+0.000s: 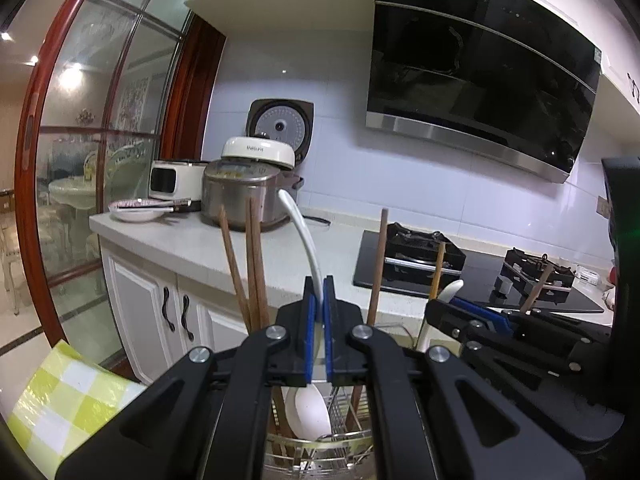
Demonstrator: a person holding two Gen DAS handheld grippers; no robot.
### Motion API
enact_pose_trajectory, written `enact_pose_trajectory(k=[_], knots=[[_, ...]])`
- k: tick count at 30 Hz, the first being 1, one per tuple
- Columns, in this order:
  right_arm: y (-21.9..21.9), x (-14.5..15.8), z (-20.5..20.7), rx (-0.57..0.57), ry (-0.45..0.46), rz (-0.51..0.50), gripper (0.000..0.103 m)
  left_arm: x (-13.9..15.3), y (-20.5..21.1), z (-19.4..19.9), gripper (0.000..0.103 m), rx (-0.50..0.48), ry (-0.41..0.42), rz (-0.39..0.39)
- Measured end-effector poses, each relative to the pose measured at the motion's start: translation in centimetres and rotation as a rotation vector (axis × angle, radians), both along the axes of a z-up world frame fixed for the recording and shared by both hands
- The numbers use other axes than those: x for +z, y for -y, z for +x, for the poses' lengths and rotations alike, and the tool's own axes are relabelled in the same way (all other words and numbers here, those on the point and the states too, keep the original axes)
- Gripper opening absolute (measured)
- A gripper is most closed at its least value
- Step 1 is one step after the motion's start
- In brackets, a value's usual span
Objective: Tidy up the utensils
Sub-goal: 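Lower the spoons into the wire rack and open both tools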
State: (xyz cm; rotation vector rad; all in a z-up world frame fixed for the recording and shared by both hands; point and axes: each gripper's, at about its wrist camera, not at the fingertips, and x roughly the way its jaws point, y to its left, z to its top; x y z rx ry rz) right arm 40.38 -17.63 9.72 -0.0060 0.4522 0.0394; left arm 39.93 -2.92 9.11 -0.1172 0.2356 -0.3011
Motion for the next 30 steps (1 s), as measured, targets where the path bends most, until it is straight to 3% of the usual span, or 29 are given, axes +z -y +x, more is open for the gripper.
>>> enact_pose_trajectory(k=[7, 12, 16, 22, 25, 30], knots=[[0.6, -1.6, 0.4, -0.009, -0.018, 0.003, 0.016, -1.4, -0.1, 0.5, 0.004, -0.007, -0.045, 0.009], [0.5, -2.2, 0.0, 0.007, -0.010, -0.005, 0.016, -2.5, -0.2, 0.6, 0.010, -0.009, -0.072, 0.018], [0.7, -2.1, -0.7, 0.014, 0.002, 0.010, 0.029, -2.7, -0.8, 0.1, 0.033, 0.004, -0.070, 0.002], [0.8, -1.6, -2.2, 0.013, 0.016, 0.020, 0.033, -2.5, -1.8, -1.0, 0.036, 0.022, -0.074, -0.017], [1.2, -1.3, -3.1, 0.005, 0.029, 0.032, 0.046, -2.4, -2.3, -2.0, 0.039, 0.034, -0.069, -0.026], [1.6, -0.8, -5.1, 0.000, 0.048, 0.026, 0.047, -2.2, -2.9, -3.7, 0.043, 0.050, -0.072, -0.045]])
